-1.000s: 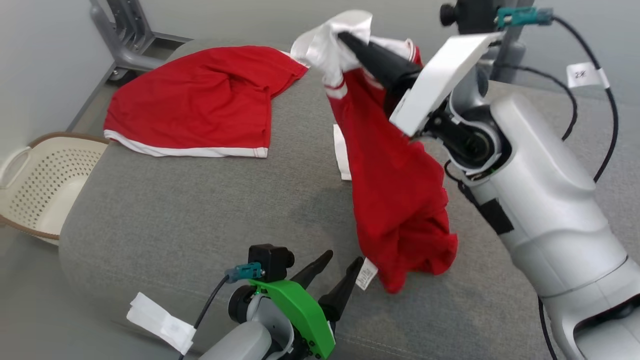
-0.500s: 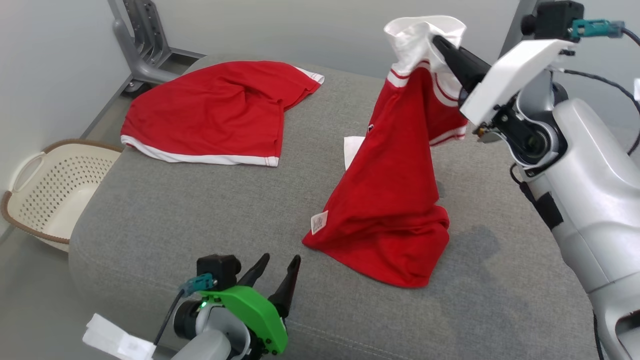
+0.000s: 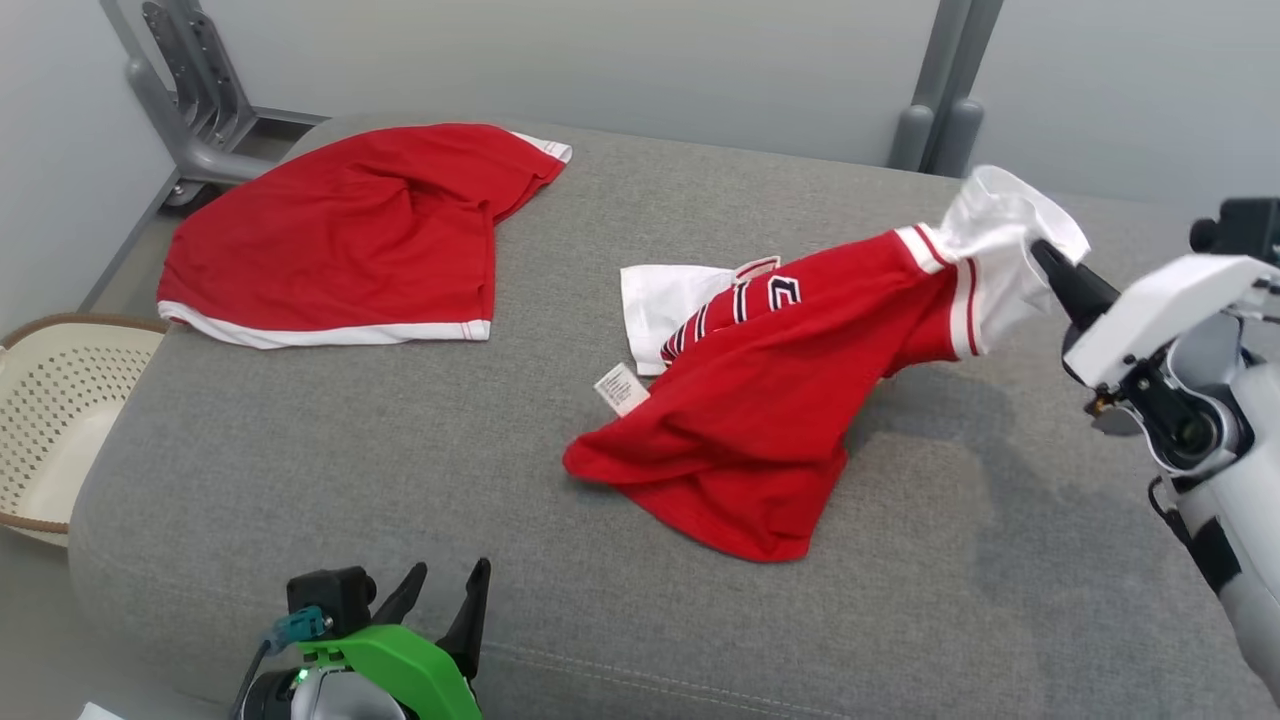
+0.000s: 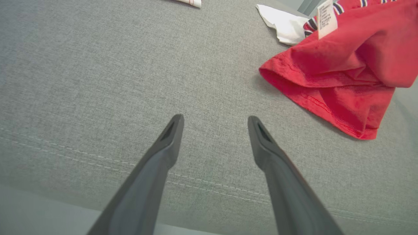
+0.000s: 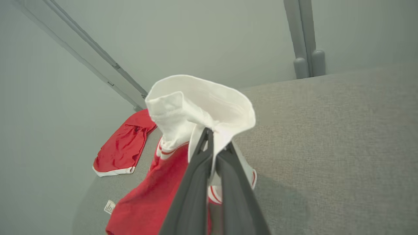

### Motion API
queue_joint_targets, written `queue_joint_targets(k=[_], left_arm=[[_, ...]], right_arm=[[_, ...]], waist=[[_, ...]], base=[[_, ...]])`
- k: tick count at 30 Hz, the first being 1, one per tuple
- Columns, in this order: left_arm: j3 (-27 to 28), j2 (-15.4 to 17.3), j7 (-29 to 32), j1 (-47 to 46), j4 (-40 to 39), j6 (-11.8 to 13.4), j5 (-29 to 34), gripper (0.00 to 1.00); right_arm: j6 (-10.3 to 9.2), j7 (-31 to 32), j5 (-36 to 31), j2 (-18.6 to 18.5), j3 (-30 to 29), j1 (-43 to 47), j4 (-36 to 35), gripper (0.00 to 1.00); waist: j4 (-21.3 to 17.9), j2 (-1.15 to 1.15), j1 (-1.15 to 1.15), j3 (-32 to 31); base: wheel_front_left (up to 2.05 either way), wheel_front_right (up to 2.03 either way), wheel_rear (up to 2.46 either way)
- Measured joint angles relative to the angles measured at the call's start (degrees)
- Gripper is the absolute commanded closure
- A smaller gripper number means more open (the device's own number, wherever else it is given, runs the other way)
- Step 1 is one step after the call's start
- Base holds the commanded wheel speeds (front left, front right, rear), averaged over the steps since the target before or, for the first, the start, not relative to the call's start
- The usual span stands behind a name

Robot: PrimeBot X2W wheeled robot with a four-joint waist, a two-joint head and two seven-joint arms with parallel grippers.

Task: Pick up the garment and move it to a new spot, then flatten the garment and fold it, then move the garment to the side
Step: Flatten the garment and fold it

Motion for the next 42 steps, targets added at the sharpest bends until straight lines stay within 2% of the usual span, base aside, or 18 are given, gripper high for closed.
queue_joint_targets(k=[11,18,26,33,42], left_arm=[[1.82,0.02,-0.38,1.04,-1.64,0.0,0.73,0.0],[2.49,0.79,-0.4,1.15,-2.36,-0.01,1.47,0.0],[3.48,1.23,-0.4,1.14,-3.46,-0.1,2.58,0.0],[4.39,1.24,-0.4,1.18,-4.16,-0.19,3.11,0.0],[4.34,0.93,-0.4,1.2,-4.93,-0.36,4.25,0.0]], right_arm=[[-0.01,-4.91,3.23,-2.04,-4.23,15.16,2.36,1.0],[0.0,-7.77,0.91,-5.16,-3.36,23.71,4.22,1.0],[-0.07,-11.78,-5.58,-7.79,0.15,27.66,4.44,1.0],[-2.16,-14.69,-13.04,-11.04,3.92,30.1,5.59,1.0],[-3.24,-17.14,-13.38,-9.6,4.09,29.58,4.82,1.0]], waist=[[-3.47,0.0,0.0,1.78],[-4.63,0.0,0.0,2.4],[-5.33,0.0,0.0,3.28],[-5.7,0.0,0.0,3.57],[-6.42,0.0,0.0,4.57]], base=[[0.0,0.0,0.0],[0.0,0.0,0.0],[0.0,0.0,0.0],[0.0,0.0,0.0],[0.0,0.0,0.0]])
